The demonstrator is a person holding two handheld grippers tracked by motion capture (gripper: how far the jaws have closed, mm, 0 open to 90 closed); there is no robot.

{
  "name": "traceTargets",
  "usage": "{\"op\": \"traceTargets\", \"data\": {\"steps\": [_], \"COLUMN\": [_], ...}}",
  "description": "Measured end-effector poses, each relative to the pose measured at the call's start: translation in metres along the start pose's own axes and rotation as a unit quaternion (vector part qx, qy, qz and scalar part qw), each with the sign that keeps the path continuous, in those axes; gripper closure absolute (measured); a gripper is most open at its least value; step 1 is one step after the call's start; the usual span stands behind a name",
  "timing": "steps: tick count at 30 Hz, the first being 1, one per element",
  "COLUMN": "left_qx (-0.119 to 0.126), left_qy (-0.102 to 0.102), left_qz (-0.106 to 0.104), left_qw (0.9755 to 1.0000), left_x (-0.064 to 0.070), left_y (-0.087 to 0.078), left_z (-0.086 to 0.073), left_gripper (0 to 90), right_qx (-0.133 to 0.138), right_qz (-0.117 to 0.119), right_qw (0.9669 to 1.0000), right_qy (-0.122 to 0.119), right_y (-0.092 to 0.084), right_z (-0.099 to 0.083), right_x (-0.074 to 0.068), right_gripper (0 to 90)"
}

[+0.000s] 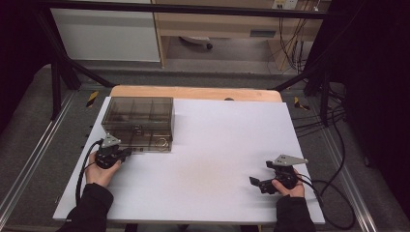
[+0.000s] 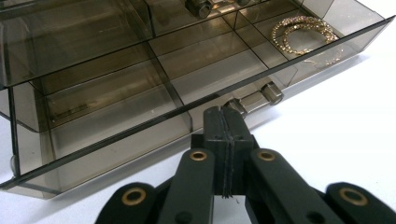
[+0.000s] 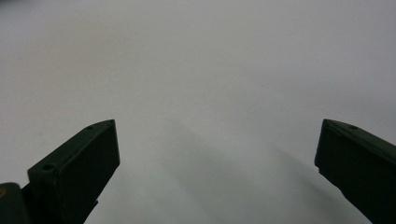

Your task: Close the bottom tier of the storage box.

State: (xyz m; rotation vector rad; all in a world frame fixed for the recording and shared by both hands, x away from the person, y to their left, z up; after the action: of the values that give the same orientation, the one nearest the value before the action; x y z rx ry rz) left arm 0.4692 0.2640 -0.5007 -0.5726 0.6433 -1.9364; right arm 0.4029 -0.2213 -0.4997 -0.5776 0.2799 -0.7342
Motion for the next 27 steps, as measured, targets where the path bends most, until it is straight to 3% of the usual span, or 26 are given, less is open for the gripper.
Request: {"op": "traceTargets", "data": {"steps": [27], "left_qx": [0.017], "left_qy": [-0.006], "left_qz": [0.009], "left_qw": [0.9998], "left_x": [-0.0064], "left_y": [0.0067], "left_z": [0.0042], "left_gripper": [89.9], "right_qx": [0.001], "right_qz": [0.001], "right_qw": [1.0000], "right_qy": [0.001], "right_y": [0.0001], "right_z": [0.0002], "right_x": [-0.0002], "right_gripper": [0.5]}}
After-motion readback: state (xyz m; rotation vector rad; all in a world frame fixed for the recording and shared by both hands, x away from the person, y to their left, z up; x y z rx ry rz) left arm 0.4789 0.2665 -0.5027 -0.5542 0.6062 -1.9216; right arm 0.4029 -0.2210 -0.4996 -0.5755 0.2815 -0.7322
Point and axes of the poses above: each handheld gripper's, and its own axes: y roughly forward along the jaws, z roughly out of its top, x roughly to its right, the point moved 8 cm from there along y, roughly forward along the jaws, and after that the axes turned 8 degrees about -y, right-handed, at the moved point
